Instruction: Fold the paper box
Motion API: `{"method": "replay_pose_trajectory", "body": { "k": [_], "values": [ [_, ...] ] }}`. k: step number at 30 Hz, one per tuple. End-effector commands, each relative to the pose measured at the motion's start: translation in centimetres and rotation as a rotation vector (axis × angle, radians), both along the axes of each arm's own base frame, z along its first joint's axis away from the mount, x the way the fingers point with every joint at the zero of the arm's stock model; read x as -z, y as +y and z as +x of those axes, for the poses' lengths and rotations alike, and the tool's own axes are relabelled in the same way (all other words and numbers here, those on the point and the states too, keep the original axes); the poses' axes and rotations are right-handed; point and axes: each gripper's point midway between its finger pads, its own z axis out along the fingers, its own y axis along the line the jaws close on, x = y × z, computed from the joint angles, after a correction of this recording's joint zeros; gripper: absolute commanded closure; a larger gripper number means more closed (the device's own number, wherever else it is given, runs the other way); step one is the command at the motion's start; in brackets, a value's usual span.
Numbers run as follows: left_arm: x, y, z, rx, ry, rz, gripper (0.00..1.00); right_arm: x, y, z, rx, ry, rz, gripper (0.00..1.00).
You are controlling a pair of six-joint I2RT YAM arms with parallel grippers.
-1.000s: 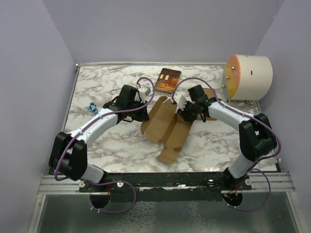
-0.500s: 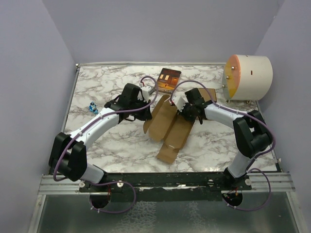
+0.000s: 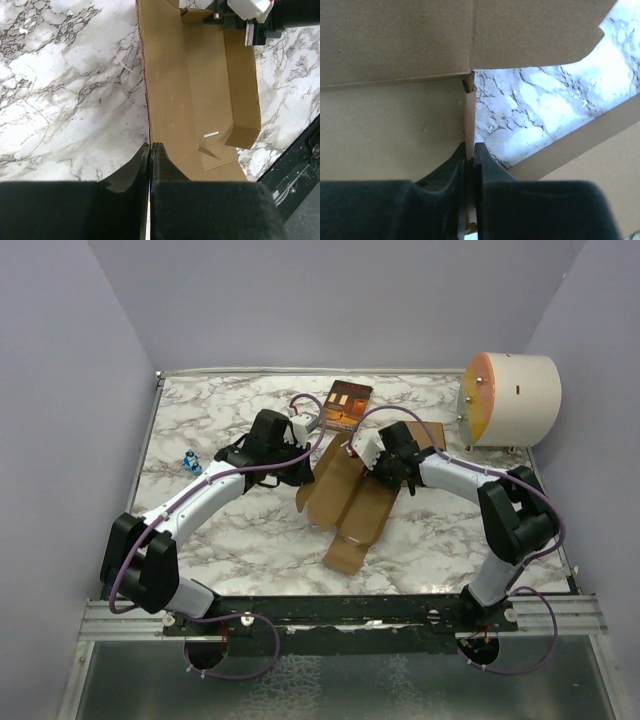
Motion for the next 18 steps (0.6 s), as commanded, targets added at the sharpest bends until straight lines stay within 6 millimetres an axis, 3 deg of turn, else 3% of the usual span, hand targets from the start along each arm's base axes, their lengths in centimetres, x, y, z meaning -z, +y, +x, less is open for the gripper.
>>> {"method": "replay_pose_trajectory", "body": {
  "k": [1,4,9,18],
  "values": [
    [-1.5,-0.6,0.4,0.026,-0.05,-0.012,1.0,2.2,1.4,-3.5,-0.081,0.171,0.049,0.85],
    [-1.3,-0.4,0.4,0.021,-0.051,0.001,1.0,0.5,1.7,-2.8,-0.071,0.12,0.077,0.75],
    [-1.4,-0.3,0.6,0.016,-0.05,0.011,1.0,-1.3,1.8,-2.2,-0.061,0.067,0.101,0.71],
    [-1.8,-0.2,1.2,0.028,-0.078,0.032,1.0,-3.9,2.1,-2.2,-0.072,0.071,0.213,0.54]
  ]
}}
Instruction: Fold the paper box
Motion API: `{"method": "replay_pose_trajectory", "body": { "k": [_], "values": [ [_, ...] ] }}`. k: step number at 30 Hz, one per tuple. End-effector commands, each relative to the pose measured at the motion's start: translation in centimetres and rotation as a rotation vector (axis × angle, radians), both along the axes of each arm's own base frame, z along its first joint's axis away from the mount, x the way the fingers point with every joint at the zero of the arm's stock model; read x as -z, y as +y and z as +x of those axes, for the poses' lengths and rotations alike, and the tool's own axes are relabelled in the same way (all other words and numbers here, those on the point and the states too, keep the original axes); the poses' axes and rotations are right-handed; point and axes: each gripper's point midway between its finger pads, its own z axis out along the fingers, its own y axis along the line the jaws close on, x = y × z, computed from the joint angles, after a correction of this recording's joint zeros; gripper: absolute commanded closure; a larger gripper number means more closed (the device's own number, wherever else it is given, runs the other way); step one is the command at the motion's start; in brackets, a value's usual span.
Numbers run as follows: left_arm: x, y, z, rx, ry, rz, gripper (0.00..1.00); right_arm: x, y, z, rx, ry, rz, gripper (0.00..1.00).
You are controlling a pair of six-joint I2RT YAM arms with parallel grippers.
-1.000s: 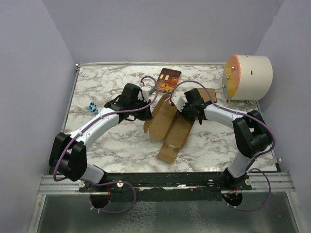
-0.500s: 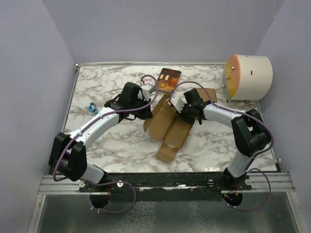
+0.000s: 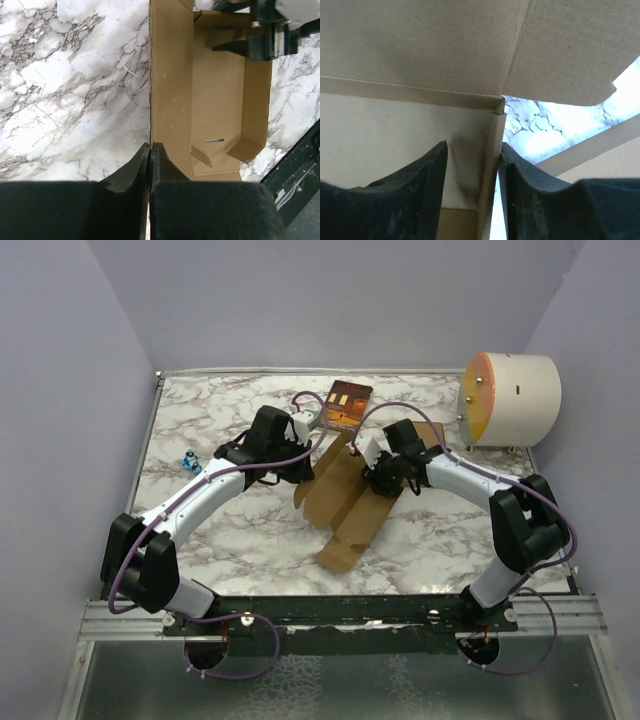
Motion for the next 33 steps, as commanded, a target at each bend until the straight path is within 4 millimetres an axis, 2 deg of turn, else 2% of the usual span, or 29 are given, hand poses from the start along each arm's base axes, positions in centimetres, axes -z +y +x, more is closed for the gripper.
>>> {"method": "replay_pose_trajectory", "body": {
  "k": [1,8,12,18,20,22,24,26,29,33],
  "values": [
    [-1.1,-0.3,1.0,0.022,-0.062,0.015,1.0,-2.3,0.9,-0.6,-0.025,0.025,0.122,0.54],
    [-1.5,-0.3,1.5,0.056,-0.092,0.04,1.0,-3.8,0.4,-0.8,-0.027,0.079,0.235,0.52],
    [-1.7,-0.4,1.4,0.076,-0.1,0.044,1.0,-5.4,0.0,-1.4,-0.072,0.104,0.333,0.51],
    [-1.4,-0.2,1.4,0.082,-0.092,0.061,1.0,-9.2,-0.3,-2.7,-0.19,0.018,0.447,0.52],
    [-1.4,-0.1,1.3,0.08,-0.09,0.067,1.0,-9.7,-0.5,-3.6,-0.248,-0.028,0.458,0.53],
    [-1.4,0.0,1.3,0.076,-0.087,0.073,1.0,-8.9,-0.8,-5.2,-0.366,-0.082,0.422,0.58],
    [-1.4,0.1,1.3,0.074,-0.081,0.076,1.0,-6.9,-1.9,-7.2,-0.532,-0.152,0.329,0.76],
    [-1.5,0.1,1.3,0.074,-0.074,0.08,1.0,-5.3,-3.3,-8.2,-0.607,-0.194,0.218,0.97],
    [-1.7,0.1,1.3,0.077,-0.072,0.083,1.0,-4.1,-5.6,-8.6,-0.605,-0.198,0.093,0.99],
    [-1.9,-0.3,1.3,0.093,-0.067,0.074,1.0,-2.1,-6.9,-9.4,-0.663,-0.148,0.022,0.99]
  ]
}}
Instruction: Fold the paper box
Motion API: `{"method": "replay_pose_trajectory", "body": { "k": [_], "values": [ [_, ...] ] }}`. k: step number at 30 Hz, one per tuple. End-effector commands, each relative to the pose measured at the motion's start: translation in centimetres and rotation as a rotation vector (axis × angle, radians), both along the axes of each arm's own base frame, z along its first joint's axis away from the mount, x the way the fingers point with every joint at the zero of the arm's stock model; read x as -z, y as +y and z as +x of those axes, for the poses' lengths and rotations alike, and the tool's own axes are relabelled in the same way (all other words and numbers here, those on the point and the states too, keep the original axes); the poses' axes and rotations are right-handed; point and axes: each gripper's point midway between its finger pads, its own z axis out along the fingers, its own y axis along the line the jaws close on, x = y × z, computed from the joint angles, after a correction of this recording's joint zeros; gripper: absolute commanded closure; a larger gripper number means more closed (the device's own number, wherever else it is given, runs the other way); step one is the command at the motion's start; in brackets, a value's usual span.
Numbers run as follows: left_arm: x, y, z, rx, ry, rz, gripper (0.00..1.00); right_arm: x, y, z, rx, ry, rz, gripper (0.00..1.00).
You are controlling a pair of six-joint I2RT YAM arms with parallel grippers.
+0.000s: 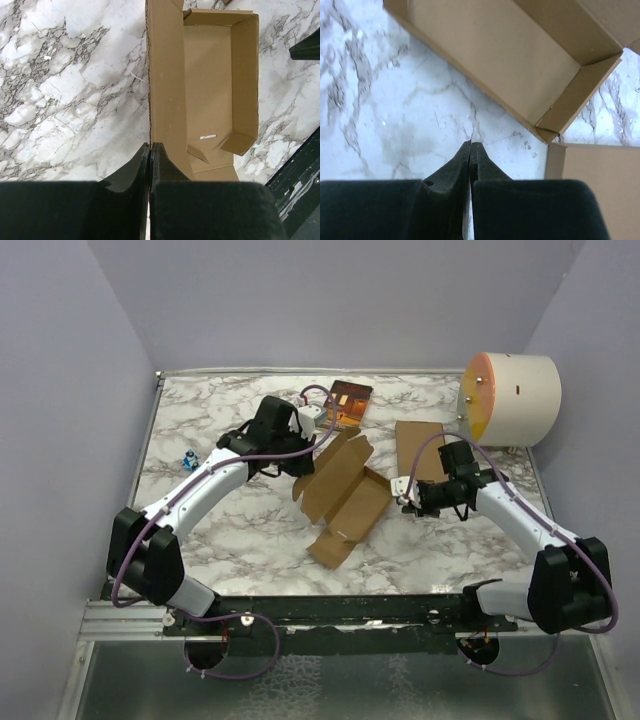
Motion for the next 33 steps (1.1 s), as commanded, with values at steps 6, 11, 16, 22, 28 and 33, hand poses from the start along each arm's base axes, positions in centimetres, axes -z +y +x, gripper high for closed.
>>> {"method": "replay_pose_trajectory", "body": {
  "k": [6,11,16,22,28,33],
  "values": [
    [-0.3,-1.2,-0.1,0.063,0.015,-0.029,1.0,4.3,-1.7,3.5,-0.051,-0.038,-0.174,0.99],
    [0.4,-2.5,-1.1,0.125,0.06,-0.066,1.0,3.4,1.3,6.6,-0.048,-0.09,-0.153,0.99],
    [0.9,-4.4,-2.6,0.214,0.095,-0.104,1.0,2.0,4.4,8.1,-0.033,-0.087,-0.094,0.99],
    [1.4,-4.0,-2.1,0.187,0.078,-0.056,1.0,3.1,3.9,7.0,-0.013,-0.023,-0.137,0.99],
    [1.6,-1.8,-0.1,0.076,0.017,0.063,1.0,0.3,0.8,4.3,-0.049,0.019,-0.073,0.99],
    [0.4,-1.9,0.6,0.066,-0.022,0.065,1.0,-4.6,-0.6,4.1,-0.009,-0.008,0.084,0.91]
  ]
}}
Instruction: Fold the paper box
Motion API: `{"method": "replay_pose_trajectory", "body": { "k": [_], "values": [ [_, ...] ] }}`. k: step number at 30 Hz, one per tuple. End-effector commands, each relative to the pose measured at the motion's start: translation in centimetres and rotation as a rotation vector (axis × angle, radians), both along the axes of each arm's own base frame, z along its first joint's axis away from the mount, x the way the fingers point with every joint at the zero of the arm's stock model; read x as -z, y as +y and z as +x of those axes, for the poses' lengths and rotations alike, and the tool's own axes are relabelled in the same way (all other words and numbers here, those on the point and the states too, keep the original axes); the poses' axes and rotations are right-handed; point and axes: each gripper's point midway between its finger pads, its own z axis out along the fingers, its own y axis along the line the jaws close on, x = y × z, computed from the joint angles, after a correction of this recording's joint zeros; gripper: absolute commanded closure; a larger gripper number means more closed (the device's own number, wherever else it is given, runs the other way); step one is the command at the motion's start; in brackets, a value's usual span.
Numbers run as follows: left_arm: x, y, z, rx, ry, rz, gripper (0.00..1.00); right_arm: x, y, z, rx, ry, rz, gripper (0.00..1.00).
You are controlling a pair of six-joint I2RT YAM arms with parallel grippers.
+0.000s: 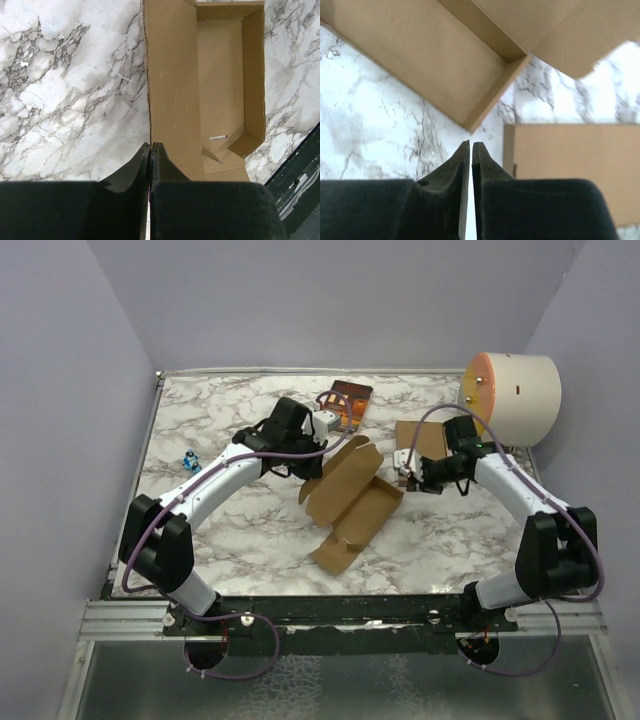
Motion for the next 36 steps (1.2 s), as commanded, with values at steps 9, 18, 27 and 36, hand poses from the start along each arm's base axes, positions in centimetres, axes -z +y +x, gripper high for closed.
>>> {"method": "replay_pose_trajectory", "body": {
  "k": [9,18,27,36],
  "values": [
    [-3.4,-0.5,1.2,0.03,-0.113,-0.017,1.0,-10.2,3.5,1.5,0.27,0.157,0.51,0.32],
    [-3.3,-0.9,0.9,0.041,-0.097,-0.029,1.0,-2.0,4.0,5.4,0.54,0.177,0.27,0.32],
    [-3.8,-1.2,1.3,0.039,-0.102,-0.042,1.0,3.5,2.8,7.1,0.641,0.086,0.047,0.4],
    [-3.6,-1.5,1.3,0.042,-0.094,-0.051,1.0,4.7,3.3,7.2,0.635,0.038,-0.004,0.87]
  ]
}}
